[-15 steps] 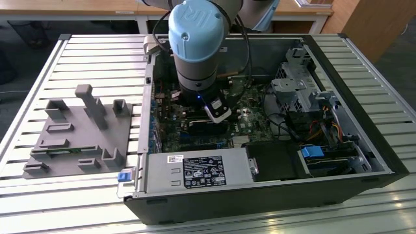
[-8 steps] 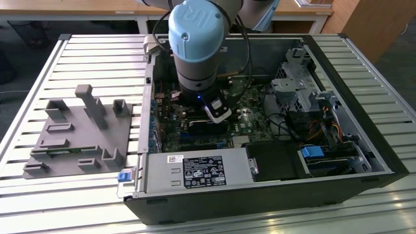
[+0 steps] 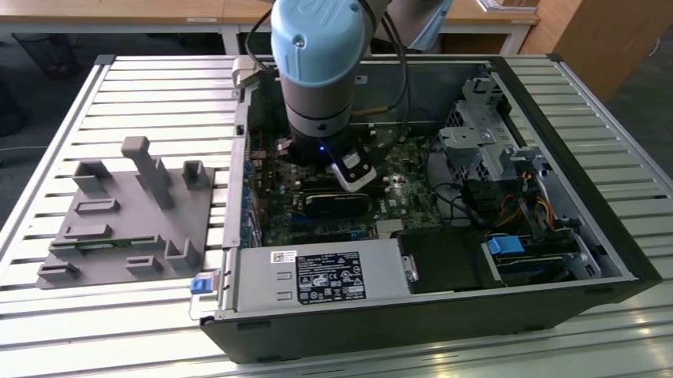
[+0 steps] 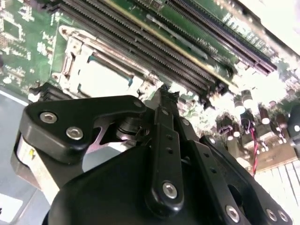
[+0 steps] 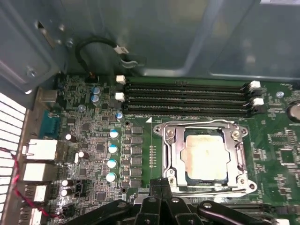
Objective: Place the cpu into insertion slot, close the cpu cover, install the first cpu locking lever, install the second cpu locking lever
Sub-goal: 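Install the second cpu locking lever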
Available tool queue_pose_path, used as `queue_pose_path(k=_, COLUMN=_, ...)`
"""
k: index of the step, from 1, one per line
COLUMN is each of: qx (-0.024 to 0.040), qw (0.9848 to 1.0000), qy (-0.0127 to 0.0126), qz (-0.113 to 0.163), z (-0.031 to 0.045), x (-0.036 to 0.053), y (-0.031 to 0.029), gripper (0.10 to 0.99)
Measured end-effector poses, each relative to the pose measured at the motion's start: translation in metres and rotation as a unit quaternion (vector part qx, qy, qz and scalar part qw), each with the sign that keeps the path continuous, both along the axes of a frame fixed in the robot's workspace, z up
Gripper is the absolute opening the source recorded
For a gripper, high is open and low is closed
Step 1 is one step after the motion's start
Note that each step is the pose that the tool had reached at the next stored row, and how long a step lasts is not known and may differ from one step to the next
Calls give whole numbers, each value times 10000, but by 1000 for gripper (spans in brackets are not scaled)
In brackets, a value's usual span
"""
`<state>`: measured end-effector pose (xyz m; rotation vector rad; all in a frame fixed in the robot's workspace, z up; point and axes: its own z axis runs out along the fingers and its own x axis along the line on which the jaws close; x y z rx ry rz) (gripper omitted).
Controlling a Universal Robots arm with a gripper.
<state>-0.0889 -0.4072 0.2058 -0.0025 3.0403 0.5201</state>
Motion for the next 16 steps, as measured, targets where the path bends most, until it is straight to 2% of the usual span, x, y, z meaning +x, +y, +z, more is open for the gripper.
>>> queue_pose_path(k=3, qx=2, qw=10000, qy=0, qz=0, z=98, x=0, y=1, gripper=106)
queue_pose_path(k=7, qx=7, qw=10000, qy=0, qz=0, z=157, x=-1, y=2, gripper=106)
queue_pose_path(k=16, qx=34, qw=10000, qy=0, qz=0, z=174, x=0, y=2, gripper=106)
